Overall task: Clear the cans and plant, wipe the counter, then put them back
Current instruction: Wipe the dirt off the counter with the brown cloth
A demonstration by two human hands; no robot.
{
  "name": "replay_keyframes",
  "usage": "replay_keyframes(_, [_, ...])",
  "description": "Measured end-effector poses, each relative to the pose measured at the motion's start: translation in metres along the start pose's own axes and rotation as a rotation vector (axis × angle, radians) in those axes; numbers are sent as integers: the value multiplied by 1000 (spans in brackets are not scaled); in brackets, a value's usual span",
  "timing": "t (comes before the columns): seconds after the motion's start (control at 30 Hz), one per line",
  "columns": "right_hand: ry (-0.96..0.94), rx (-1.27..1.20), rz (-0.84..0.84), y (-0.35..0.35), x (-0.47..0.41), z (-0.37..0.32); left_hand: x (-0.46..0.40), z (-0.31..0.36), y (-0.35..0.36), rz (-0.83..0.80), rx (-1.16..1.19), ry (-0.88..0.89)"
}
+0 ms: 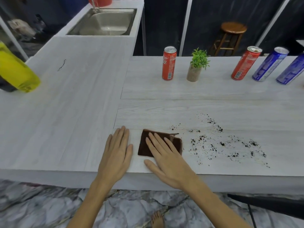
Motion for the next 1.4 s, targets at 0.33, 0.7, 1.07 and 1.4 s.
replay_keyframes(0.33, [221, -47, 55, -10, 1, 46, -3, -1, 6, -19, -58, 2])
replay_keyframes(0.7, [28, -50, 42, 10, 23, -6, -3, -2, 6, -24, -79, 5])
replay_keyframes(1.07, [258, -32, 65, -10, -24, 34, -2, 2, 6, -7, -44, -6])
replay_keyframes(1.4, [73, 5, 61, 9, 52, 15, -2, -2, 9, -9, -53, 0])
Point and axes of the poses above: each hand's wrist, its own x-axis away from the middle knuckle, its own y-axis out of the palm, z = x × y, the point moved 1 cm from there along -x, towards the middle knuckle, and after that the axes turned 2 degrees about y, right-handed, at the moved point
